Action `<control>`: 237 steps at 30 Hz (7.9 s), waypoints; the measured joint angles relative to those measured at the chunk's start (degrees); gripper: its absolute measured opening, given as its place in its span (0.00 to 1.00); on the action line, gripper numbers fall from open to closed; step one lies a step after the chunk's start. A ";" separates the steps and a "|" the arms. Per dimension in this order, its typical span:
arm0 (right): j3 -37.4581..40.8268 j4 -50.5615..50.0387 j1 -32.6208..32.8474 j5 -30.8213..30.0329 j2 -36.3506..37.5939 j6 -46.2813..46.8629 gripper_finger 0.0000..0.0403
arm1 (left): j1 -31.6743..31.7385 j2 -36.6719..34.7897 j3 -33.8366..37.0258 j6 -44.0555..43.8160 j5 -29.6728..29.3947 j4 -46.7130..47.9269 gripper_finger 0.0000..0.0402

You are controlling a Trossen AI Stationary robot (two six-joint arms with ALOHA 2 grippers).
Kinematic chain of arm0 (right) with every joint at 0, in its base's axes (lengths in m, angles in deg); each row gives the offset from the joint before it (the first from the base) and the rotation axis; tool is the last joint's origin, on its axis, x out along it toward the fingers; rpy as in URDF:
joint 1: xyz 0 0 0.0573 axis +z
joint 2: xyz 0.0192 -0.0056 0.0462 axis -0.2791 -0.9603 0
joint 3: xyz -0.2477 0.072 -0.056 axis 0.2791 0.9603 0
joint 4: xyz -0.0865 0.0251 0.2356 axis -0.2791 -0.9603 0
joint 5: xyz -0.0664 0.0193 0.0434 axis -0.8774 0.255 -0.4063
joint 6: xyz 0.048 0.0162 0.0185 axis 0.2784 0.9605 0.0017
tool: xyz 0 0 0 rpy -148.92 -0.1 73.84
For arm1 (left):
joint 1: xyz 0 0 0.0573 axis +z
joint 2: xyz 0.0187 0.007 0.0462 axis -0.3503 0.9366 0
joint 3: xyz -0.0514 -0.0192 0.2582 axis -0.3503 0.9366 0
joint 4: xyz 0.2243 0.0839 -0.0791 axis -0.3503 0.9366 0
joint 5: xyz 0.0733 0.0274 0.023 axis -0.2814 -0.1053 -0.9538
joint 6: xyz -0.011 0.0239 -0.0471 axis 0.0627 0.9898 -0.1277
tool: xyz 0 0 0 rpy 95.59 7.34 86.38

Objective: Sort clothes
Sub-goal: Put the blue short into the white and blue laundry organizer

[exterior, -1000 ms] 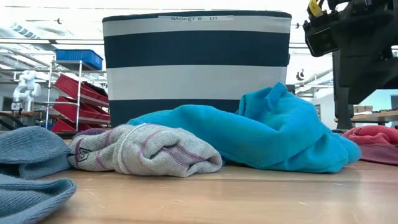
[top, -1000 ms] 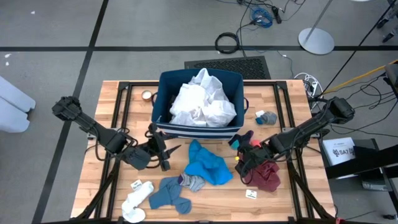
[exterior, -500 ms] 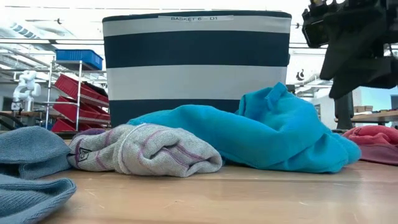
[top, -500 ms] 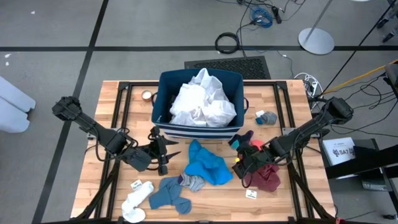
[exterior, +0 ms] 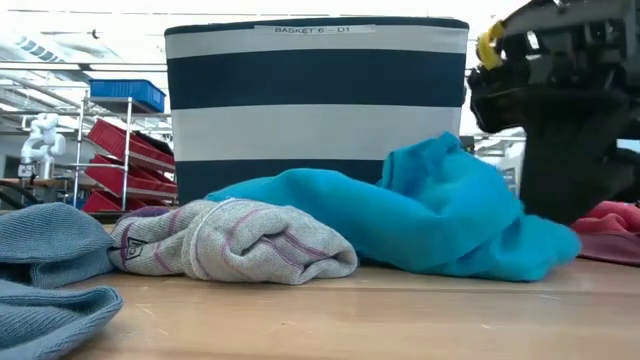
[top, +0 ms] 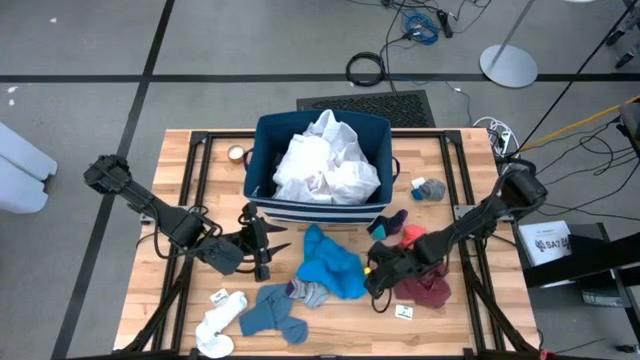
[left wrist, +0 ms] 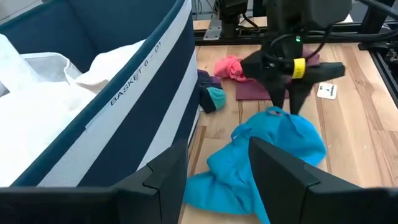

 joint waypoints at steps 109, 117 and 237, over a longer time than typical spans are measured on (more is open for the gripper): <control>-40.07 -17.18 -3.45 -19.42 -3.45 -54.29 0.28 | -1.38 5.40 -0.02 14.03 5.54 -11.25 0.05; -40.06 -38.83 -1.01 -23.75 -3.27 -42.59 0.27 | -1.40 5.36 -0.02 14.25 7.77 -10.73 0.05; -39.96 6.47 -2.38 -41.90 -16.60 -46.04 0.00 | -4.92 1.97 -0.04 16.50 4.17 -8.22 0.06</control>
